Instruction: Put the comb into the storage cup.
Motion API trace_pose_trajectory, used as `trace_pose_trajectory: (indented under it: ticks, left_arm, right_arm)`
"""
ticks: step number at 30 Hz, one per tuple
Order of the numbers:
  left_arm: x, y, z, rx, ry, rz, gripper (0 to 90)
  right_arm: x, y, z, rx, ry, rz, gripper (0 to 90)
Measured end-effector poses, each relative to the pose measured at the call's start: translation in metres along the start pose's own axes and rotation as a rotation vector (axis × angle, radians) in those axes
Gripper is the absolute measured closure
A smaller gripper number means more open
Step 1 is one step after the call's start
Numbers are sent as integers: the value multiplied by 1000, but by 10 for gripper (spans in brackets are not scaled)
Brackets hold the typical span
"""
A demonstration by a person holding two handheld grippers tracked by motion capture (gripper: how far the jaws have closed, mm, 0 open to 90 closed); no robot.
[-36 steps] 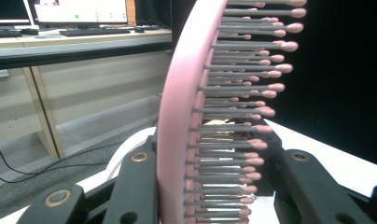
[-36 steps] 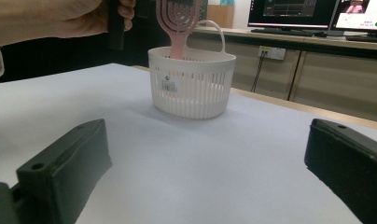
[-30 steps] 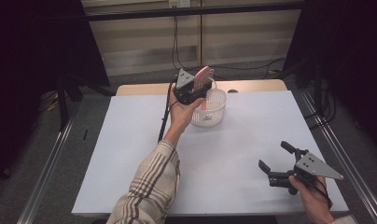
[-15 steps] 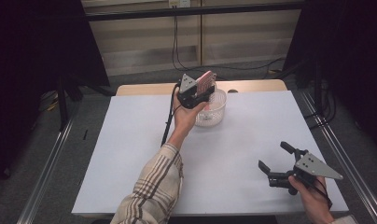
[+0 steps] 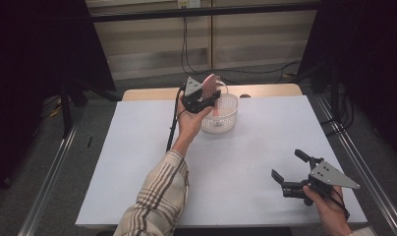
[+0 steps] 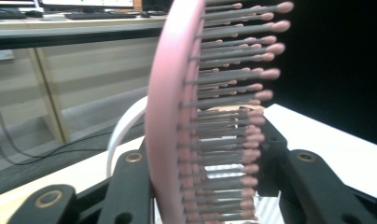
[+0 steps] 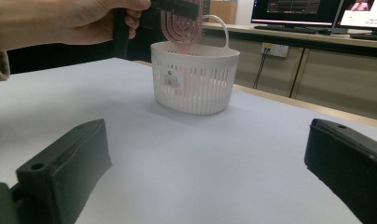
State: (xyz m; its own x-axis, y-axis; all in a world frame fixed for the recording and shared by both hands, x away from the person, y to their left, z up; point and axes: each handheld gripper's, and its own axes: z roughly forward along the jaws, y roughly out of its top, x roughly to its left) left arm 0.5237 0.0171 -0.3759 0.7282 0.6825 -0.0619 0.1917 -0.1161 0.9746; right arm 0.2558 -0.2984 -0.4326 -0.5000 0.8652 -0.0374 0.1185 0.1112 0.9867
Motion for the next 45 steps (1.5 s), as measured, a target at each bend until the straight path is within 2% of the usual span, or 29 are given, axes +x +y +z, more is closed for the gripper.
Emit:
trace_pose_trajectory:
  ticks: [1, 3, 4, 7, 11, 13, 19, 25, 28, 31, 38, 40, 45]
  left_arm:
    - [1, 0, 0, 2, -2, -2, 587]
    - [2, 1, -3, 12, 20, 8, 573]
    - [2, 1, -4, 6, 14, -1, 567]
    - [5, 1, -7, 10, 24, 15, 566]
    - [11, 1, -11, 9, 39, 12, 565]
    - [15, 2, -13, 3, 34, 5, 572]
    - [22, 0, -15, 12, 51, 4, 554]
    - [26, 0, -16, 24, 60, 28, 540]
    - [29, 1, -18, 29, 71, 23, 521]
    - [31, 1, -19, 33, 60, 25, 522]
    - [36, -3, -20, 53, 71, 19, 490]
    - [37, -3, -20, 64, 89, 33, 475]
    - [40, -3, -22, 67, 84, 19, 466]
  right_arm:
    - [0, 0, 0, 1, 0, 1, 0]
    - [0, 0, 0, 0, -2, -1, 0]
    - [0, 0, 0, 0, 1, 0, 0]
    - [0, 0, 0, 1, 4, 0, 0]
    - [0, 0, 0, 2, 3, -2, 0]
    - [0, 0, 1, -1, 7, -2, 0]
    - [0, -1, 1, 3, 8, 0, 0]
    - [0, -1, 1, 4, 11, 1, 0]
    - [0, -1, 1, 3, 14, 1, 0]
    - [0, -1, 2, 4, 18, 3, 0]
    - [1, -1, 3, 9, 20, 1, 0]
    - [0, -1, 3, 11, 21, 2, 0]
    - [1, -1, 2, 10, 21, 4, 0]
